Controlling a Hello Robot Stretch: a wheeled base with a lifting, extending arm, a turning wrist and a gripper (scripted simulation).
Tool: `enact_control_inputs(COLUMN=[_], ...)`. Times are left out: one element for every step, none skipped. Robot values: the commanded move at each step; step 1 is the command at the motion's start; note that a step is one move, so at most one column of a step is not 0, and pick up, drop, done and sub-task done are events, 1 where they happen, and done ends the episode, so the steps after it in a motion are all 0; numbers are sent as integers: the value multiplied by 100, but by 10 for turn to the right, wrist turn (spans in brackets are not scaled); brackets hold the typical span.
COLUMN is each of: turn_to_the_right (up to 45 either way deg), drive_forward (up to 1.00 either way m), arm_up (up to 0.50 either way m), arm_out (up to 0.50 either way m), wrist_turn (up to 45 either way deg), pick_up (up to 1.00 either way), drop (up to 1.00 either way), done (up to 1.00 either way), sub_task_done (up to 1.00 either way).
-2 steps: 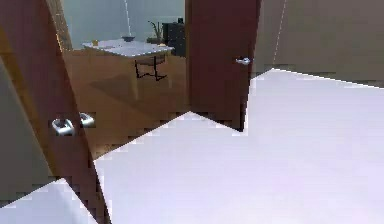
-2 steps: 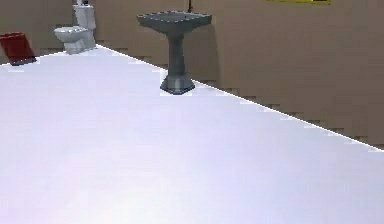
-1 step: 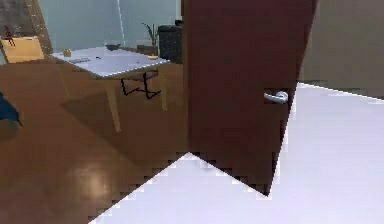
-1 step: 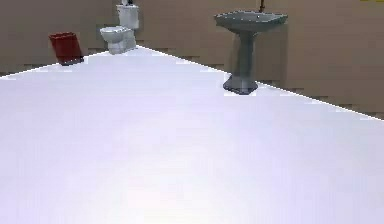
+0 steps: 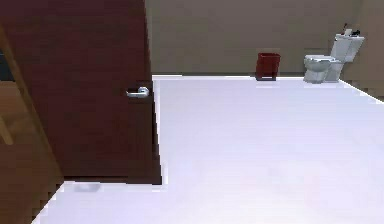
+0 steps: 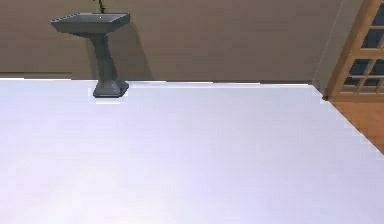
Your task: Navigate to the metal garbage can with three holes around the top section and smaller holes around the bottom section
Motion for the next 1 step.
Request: enact_control_inputs(turn_to_the_right=[0], drive_forward=[5], arm_up=[0], arm_out=[0], wrist_turn=[0], pick_up=[0], drop=[0], done=[0], sub_task_done=[0])
